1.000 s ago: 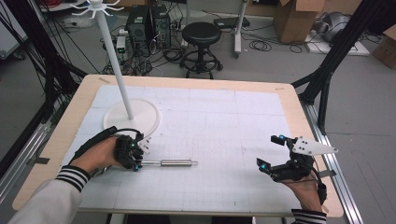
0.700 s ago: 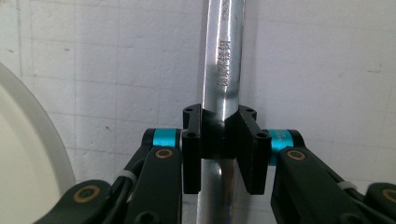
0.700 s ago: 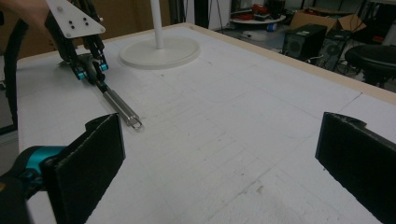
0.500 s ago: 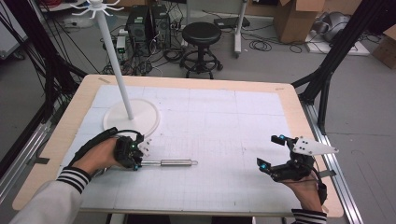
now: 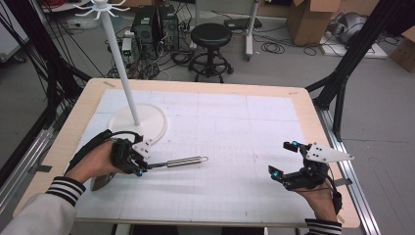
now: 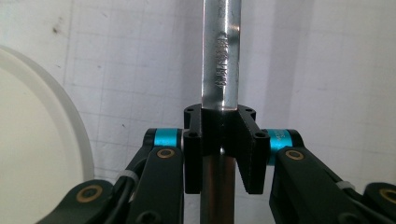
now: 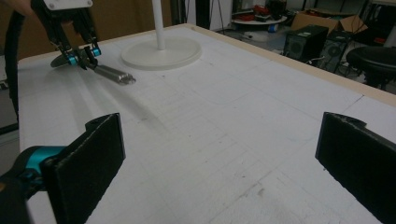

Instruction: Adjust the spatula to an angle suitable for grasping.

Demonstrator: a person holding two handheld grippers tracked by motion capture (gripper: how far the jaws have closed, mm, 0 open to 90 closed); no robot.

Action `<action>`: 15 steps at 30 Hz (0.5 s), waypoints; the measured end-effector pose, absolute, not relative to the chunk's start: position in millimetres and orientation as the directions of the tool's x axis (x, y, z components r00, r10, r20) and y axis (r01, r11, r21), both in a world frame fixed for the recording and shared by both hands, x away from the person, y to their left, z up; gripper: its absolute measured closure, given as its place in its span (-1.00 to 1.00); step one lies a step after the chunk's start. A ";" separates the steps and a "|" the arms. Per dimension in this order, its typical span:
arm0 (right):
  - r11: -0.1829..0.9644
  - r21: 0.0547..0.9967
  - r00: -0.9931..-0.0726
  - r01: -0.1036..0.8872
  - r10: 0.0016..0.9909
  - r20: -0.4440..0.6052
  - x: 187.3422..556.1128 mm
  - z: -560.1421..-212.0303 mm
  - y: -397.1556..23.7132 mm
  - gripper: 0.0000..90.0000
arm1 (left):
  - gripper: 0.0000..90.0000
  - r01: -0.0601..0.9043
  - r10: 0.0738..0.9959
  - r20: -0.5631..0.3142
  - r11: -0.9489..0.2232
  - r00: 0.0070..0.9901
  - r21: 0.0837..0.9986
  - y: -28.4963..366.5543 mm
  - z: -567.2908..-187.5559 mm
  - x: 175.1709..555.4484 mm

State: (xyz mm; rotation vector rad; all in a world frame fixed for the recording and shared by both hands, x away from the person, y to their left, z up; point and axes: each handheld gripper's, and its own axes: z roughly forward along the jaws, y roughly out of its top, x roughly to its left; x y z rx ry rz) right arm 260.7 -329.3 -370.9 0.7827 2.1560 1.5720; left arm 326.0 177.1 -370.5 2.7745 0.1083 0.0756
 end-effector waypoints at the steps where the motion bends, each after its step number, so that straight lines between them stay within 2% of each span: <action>1: 0.226 0.948 -0.783 0.225 0.621 0.038 261.0 -371.0 -329.7 -0.99 | 0.66 0.057 0.077 0.041 -0.932 0.996 0.358 177.7 -366.9 326.2; 8: 0.221 0.948 -0.784 0.228 0.619 0.044 263.4 -373.9 -329.8 -0.99 | 0.66 0.049 0.078 0.050 -0.900 0.996 0.434 178.0 -349.5 323.1; 9: 0.221 0.948 -0.784 0.228 0.619 0.044 263.8 -374.0 -329.2 -0.99 | 0.66 0.085 0.113 0.030 -0.876 0.993 0.475 177.5 -348.9 320.1; 10: 0.219 0.948 -0.786 0.231 0.616 0.049 264.1 -374.3 -328.5 -0.99 | 0.66 0.045 0.077 0.051 -0.890 0.996 0.453 178.9 -343.9 322.9; 12: 0.224 0.947 -0.788 0.232 0.614 0.048 265.0 -375.1 -328.0 -0.99 | 0.66 0.082 0.117 0.038 -0.858 0.992 0.506 178.7 -339.9 319.1; 13: 0.226 0.946 -0.787 0.232 0.616 0.046 265.1 -375.5 -328.0 -0.99 | 0.66 0.024 0.065 0.071 -0.880 0.995 0.475 180.4 -333.5 322.6; 15: 0.221 0.947 -0.787 0.234 0.615 0.051 263.9 -375.5 -328.1 -0.99 | 0.66 0.035 0.081 0.068 -0.858 0.994 0.513 180.9 -328.8 319.6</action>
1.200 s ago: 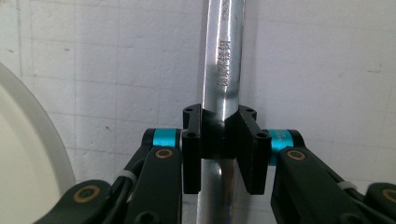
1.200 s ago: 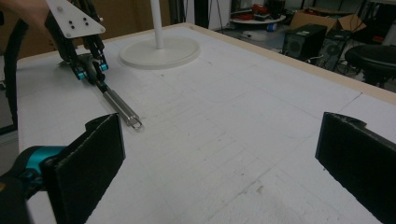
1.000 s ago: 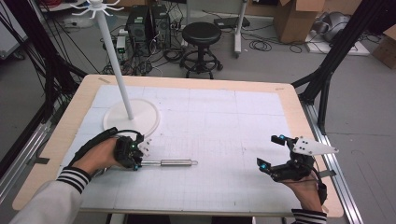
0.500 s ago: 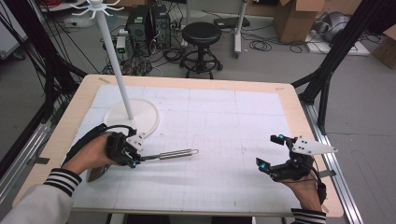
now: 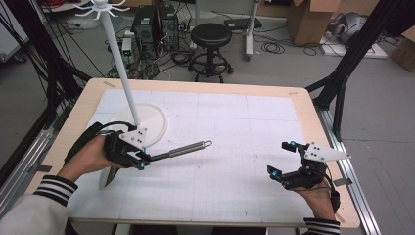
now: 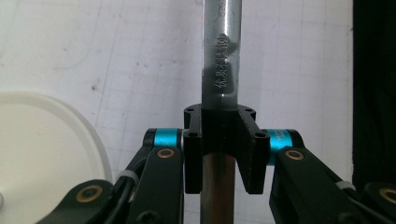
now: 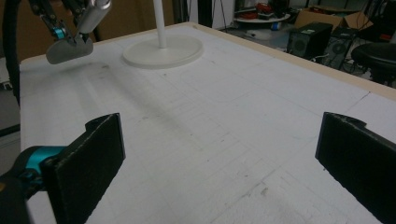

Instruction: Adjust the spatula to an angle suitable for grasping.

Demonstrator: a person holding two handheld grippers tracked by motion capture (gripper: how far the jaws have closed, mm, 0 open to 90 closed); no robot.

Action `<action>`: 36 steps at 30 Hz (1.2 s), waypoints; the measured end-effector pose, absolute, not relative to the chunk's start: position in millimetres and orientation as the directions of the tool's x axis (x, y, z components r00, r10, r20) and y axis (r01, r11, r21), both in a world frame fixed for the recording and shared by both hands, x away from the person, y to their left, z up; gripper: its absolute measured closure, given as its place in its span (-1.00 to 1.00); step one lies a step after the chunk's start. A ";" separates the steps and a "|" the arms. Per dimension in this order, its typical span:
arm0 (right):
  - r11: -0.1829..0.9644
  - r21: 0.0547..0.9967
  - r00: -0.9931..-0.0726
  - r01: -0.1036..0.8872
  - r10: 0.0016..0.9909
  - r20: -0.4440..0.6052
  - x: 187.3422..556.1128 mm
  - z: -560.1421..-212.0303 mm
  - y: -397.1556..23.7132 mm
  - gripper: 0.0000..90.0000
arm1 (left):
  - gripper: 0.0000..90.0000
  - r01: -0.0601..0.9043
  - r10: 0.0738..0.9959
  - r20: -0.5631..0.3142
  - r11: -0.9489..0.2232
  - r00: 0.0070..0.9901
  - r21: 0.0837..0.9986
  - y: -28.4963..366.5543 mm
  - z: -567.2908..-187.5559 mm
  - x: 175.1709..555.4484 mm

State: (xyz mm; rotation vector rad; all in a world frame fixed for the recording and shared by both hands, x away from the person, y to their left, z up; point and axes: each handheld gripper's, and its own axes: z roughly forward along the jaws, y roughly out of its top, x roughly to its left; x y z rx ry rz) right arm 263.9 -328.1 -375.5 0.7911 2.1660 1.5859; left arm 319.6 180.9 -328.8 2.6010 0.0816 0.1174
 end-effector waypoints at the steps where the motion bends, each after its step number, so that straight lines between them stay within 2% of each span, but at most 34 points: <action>1: 0.223 0.947 -0.787 0.232 0.615 0.048 263.3 -375.1 -328.2 -0.99 | 0.66 0.074 0.117 0.041 -0.824 0.992 0.562 179.5 -329.1 315.7; 5: 0.226 0.948 -0.786 0.226 0.616 0.041 263.0 -373.2 -328.1 -0.99 | 0.66 0.035 0.095 0.078 -0.826 0.992 0.562 180.9 -316.4 315.0; 7: 0.222 0.949 -0.789 0.226 0.613 0.044 262.5 -372.6 -327.5 -0.99 | 0.66 0.069 0.131 0.055 -0.783 0.990 0.618 180.3 -314.5 311.3; 11: 0.230 0.948 -0.792 0.218 0.609 0.034 262.7 -372.9 -326.2 -0.99 | 0.66 0.058 0.130 0.058 -0.740 0.990 0.670 180.1 -306.9 308.4; 26: 0.228 0.952 -0.797 0.206 0.603 0.028 264.3 -365.9 -325.1 -0.99 | 0.66 0.047 0.149 0.064 -0.640 0.987 0.767 170.3 -296.8 308.0; 36: 0.239 0.947 -0.811 0.217 0.583 0.039 269.6 -365.3 -321.4 -0.99 | 0.66 0.063 0.169 0.033 -0.531 0.985 0.845 160.9 -292.8 311.4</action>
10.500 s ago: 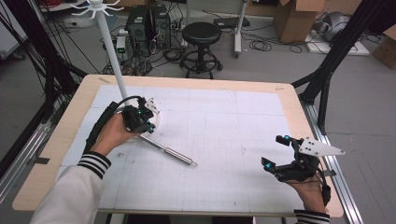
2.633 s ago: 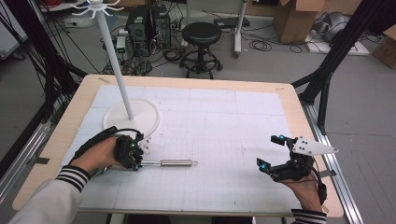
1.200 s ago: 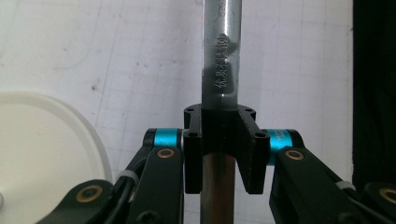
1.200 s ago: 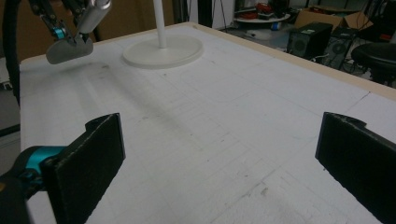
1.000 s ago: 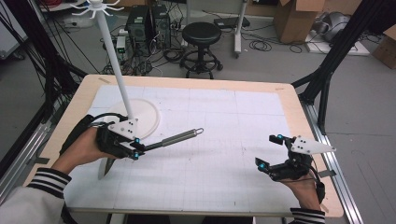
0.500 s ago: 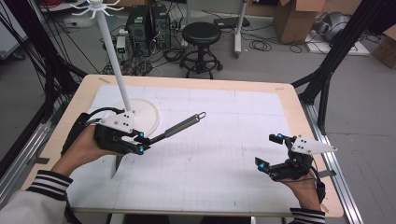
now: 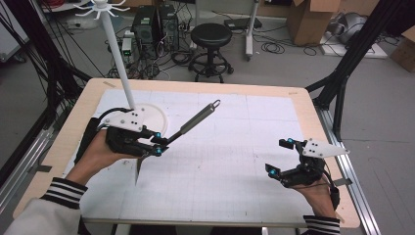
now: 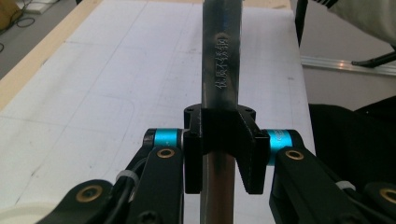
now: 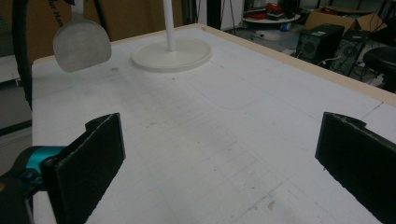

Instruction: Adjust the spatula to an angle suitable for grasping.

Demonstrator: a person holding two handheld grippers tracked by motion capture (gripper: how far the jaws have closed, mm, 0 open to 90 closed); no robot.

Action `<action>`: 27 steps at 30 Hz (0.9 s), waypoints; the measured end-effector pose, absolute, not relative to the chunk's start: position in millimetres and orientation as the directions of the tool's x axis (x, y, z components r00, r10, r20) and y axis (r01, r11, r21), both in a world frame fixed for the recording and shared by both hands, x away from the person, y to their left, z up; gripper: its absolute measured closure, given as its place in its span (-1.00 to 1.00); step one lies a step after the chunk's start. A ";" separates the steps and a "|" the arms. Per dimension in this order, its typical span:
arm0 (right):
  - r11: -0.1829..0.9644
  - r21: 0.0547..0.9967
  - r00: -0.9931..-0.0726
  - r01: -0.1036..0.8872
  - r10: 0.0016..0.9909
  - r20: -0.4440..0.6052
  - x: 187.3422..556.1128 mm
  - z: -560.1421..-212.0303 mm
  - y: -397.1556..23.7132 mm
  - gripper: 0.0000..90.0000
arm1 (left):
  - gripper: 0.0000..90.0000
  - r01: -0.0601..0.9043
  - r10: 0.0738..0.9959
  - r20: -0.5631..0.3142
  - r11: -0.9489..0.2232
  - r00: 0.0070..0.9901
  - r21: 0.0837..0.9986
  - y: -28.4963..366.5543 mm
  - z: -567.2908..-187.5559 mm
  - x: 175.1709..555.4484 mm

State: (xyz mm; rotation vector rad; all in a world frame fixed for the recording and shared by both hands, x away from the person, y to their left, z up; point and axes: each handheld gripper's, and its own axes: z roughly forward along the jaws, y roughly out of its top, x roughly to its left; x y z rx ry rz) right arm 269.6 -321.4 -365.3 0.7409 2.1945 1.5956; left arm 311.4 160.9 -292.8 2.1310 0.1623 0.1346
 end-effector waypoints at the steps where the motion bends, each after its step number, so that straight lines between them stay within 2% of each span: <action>1: 0.238 0.946 -0.813 0.219 0.581 0.042 269.9 -365.3 -321.2 -0.99 | 0.66 0.060 0.168 0.033 -0.522 0.985 0.851 160.1 -292.3 311.7; 15: 0.243 0.946 -0.839 0.215 0.541 0.052 274.8 -349.9 -313.7 -0.99 | 0.66 0.052 0.175 0.029 -0.442 0.984 0.896 157.7 -287.8 308.0; 27: 0.234 0.951 -0.869 0.202 0.490 0.064 283.1 -327.8 -299.9 -0.99 | 0.66 0.039 0.143 0.025 -0.427 0.989 0.904 151.6 -288.4 304.8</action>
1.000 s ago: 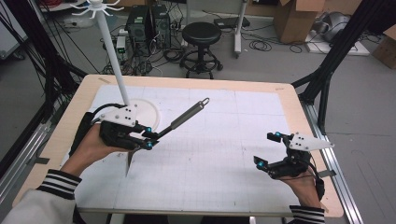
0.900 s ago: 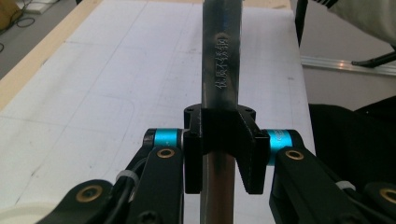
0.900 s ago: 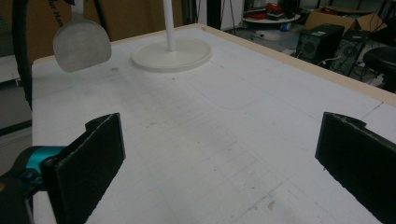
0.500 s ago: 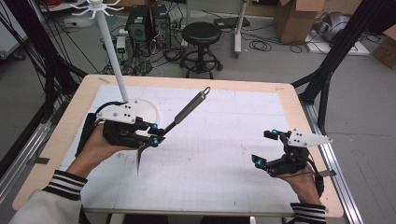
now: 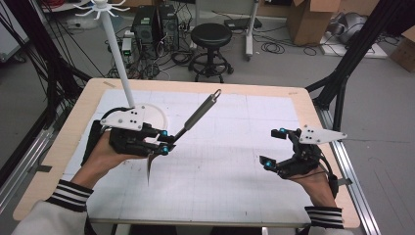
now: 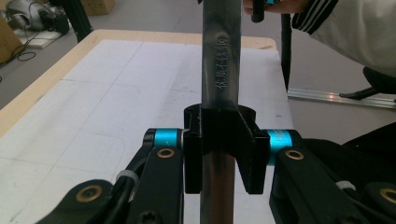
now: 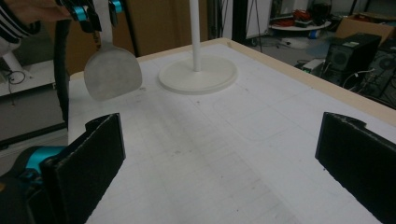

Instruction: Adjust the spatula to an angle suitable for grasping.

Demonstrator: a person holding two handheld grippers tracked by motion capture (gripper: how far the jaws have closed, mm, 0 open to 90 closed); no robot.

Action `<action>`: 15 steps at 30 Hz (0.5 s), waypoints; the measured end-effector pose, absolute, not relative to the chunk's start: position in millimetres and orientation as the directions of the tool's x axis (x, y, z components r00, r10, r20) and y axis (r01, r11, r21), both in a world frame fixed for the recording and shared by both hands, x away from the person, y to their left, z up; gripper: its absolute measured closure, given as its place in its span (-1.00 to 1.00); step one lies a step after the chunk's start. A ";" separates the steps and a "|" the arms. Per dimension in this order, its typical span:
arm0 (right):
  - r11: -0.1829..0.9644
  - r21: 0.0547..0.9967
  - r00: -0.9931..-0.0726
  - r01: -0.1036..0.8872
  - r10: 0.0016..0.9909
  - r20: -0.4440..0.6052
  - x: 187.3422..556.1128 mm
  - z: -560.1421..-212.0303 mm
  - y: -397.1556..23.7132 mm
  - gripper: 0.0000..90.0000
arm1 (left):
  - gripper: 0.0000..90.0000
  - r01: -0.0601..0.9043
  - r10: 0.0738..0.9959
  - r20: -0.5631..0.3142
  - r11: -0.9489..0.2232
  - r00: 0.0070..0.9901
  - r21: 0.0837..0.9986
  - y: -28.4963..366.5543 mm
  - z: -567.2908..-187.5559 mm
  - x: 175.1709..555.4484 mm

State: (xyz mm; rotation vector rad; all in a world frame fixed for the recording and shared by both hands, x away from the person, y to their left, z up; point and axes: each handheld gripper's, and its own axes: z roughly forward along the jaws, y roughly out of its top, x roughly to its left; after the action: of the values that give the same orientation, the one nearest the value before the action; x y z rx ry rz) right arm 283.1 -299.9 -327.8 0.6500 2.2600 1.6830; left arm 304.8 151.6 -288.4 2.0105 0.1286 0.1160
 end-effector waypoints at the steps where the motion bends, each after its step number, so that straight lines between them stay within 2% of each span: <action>1: 0.236 0.951 -0.873 0.198 0.483 0.062 284.0 -325.6 -298.4 -0.99 | 0.66 0.040 0.139 0.022 -0.427 0.990 0.903 150.9 -288.6 304.7; 15: 0.236 0.961 -0.933 0.145 0.356 0.053 293.5 -287.6 -268.4 -0.99 | 0.66 0.017 0.098 0.027 -0.419 0.995 0.908 144.2 -290.0 304.0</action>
State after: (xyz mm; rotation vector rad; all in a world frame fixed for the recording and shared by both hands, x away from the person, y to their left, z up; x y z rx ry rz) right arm 293.5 -268.4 -287.6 0.4776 2.3245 1.7765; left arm 304.0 144.2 -290.0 2.0017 0.0811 0.0901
